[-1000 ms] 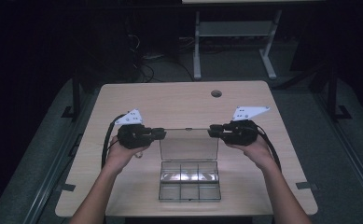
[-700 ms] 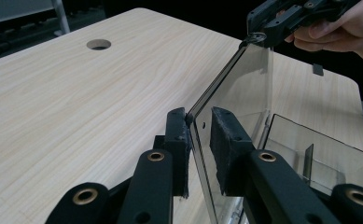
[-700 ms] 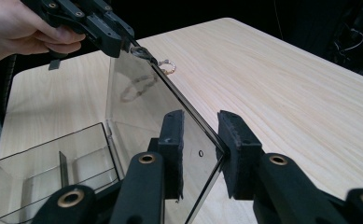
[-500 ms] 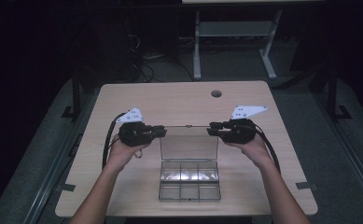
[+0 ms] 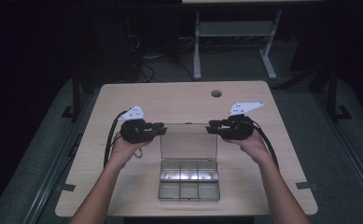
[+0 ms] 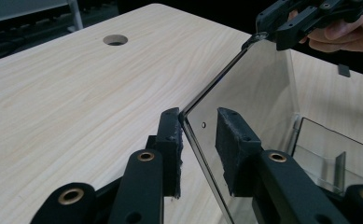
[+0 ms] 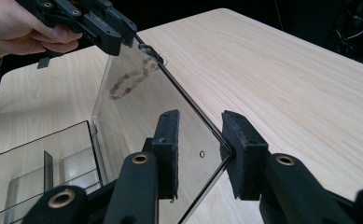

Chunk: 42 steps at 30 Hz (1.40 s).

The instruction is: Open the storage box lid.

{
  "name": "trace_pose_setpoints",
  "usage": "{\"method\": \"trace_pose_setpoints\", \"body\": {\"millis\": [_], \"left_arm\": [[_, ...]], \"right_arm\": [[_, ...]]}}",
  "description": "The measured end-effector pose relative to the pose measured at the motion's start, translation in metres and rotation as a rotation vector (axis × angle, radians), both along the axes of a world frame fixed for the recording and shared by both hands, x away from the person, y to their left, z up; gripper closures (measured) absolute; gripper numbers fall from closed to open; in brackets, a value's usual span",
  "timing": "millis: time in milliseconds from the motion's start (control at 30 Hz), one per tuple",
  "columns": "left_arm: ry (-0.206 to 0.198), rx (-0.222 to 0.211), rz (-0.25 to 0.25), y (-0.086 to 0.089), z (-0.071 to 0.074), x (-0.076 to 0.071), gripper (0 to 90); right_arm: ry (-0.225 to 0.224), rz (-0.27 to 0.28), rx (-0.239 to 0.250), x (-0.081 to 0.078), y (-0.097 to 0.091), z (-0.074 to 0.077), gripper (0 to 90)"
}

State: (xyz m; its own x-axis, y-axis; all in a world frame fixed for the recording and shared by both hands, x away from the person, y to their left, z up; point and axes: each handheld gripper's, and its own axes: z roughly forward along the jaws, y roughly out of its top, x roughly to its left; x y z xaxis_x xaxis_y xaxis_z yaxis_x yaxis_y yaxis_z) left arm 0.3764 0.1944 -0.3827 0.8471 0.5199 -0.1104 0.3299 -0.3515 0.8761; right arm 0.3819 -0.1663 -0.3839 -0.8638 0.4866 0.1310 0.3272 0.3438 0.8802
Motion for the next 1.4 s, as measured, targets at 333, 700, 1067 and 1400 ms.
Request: {"method": "trace_pose_setpoints", "body": {"millis": [333, 700, 1067, 1400], "left_arm": [[-0.031, -0.026, 0.012, 0.000, -0.003, 0.006, 66.0], [-0.056, -0.001, 0.003, -0.001, 0.003, 0.011, 70.5], [-0.029, 0.024, 0.018, -0.002, -0.006, 0.020, 69.8], [-0.005, 0.044, 0.029, -0.003, -0.013, 0.027, 66.8]], "right_arm": [[0.013, 0.010, 0.007, 0.007, 0.002, -0.004, 66.3], [0.017, 0.008, 0.006, 0.010, 0.002, -0.007, 65.5], [0.035, -0.013, 0.012, 0.020, 0.003, -0.015, 63.2], [0.050, -0.037, 0.012, 0.027, 0.004, -0.021, 62.6]]}}
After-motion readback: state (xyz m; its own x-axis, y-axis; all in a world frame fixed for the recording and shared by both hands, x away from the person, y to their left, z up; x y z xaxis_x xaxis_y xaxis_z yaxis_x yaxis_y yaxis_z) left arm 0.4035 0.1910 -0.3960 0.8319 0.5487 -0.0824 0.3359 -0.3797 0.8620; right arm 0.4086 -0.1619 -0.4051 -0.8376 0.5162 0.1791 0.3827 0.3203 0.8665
